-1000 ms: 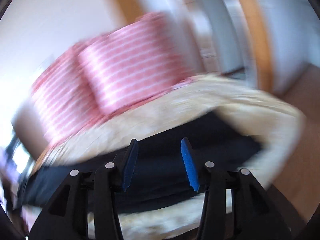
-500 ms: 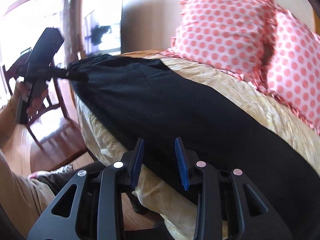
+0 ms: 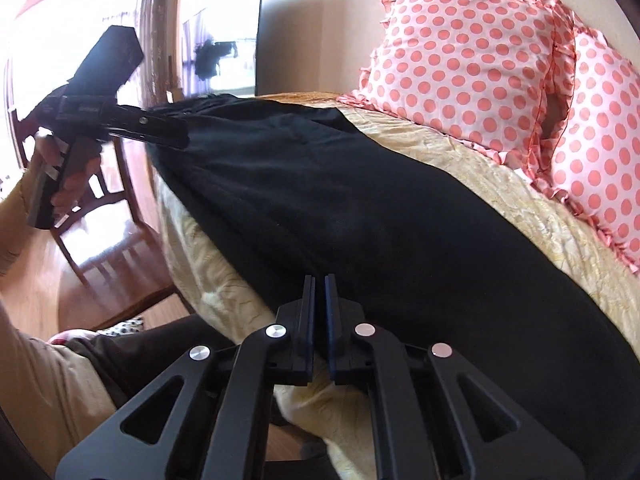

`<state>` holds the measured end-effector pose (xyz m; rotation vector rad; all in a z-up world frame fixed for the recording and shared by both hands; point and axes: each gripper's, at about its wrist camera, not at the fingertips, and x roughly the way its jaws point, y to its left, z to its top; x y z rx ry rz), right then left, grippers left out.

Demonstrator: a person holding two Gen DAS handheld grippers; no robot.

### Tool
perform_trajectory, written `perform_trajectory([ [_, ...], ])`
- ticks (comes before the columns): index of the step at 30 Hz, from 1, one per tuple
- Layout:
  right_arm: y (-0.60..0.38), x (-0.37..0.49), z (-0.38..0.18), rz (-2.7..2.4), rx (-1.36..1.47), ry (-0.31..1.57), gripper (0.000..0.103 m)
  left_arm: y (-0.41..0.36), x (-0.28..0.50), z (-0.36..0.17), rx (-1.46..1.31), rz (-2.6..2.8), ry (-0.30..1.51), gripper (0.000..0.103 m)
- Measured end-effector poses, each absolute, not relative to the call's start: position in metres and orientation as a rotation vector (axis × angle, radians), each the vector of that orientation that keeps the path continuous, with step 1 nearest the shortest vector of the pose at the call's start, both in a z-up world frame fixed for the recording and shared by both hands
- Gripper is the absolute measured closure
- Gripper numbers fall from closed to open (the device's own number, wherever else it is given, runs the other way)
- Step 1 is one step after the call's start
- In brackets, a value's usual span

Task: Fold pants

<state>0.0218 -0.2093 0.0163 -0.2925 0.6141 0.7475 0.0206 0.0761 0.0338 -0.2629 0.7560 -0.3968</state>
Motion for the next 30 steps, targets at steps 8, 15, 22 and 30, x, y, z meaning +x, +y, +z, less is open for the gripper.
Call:
perform_trajectory([
  [8,-0.215,0.008,0.015,0.776,-0.288,0.625,0.098,0.058,0.032,0.036,-0.207,-0.422,0.758,0.01],
  [15,-0.257,0.019,0.047,0.736,-0.165,0.61,0.096,0.053,0.028,0.018,-0.136,-0.39,0.775,0.01],
  [22,-0.338,0.108,0.069,0.349,-0.093,0.667,0.08,0.054,0.024,0.016,-0.142,-0.398,0.748,0.005],
  [30,-0.331,0.161,0.033,0.27,-0.21,0.871,0.073,0.054,0.019,0.015,-0.123,-0.41,0.737,0.005],
])
